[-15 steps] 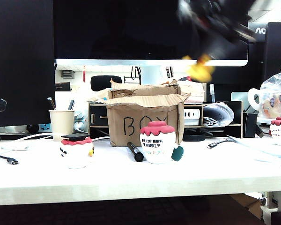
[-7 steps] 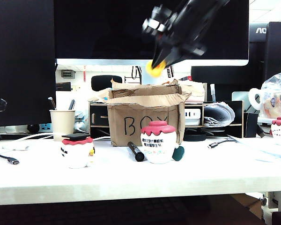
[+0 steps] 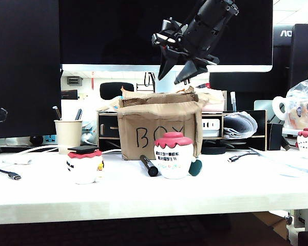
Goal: Put the doll that is least similar in color compared to the others into the paper box.
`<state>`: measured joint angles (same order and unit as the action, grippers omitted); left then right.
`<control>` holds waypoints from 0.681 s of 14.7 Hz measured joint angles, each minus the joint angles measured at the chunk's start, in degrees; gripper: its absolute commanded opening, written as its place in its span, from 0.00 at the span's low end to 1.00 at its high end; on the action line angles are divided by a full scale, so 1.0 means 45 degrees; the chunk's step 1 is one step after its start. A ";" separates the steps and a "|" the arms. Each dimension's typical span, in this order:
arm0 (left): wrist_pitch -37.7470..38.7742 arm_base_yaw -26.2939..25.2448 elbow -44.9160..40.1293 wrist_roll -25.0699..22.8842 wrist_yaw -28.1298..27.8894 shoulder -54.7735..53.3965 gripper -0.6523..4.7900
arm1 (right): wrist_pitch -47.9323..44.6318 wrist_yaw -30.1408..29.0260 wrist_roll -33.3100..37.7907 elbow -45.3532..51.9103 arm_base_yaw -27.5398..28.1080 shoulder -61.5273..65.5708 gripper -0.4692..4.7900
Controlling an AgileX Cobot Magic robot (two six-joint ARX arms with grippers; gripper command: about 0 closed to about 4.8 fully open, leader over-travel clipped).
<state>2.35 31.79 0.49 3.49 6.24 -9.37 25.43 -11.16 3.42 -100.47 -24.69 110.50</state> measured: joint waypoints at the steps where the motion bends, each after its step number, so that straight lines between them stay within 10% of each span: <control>1: 0.0005 0.0000 0.0000 0.0000 -0.0005 0.0000 0.11 | 0.0228 0.0000 0.0000 -0.0015 0.0000 0.0000 0.53; 5: 0.0005 0.0000 0.0000 0.0000 0.0000 0.0000 0.11 | 0.1151 -0.0155 0.0000 -0.0078 0.0000 -0.0515 0.12; 10: 0.0000 0.0000 0.0000 0.0000 -0.0005 0.0000 0.11 | 0.2565 -0.0155 -0.0185 -0.0092 -0.0005 -0.2176 0.08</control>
<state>2.35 31.79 0.49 3.49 6.22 -9.37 36.97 -11.86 2.59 -100.88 -24.71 100.71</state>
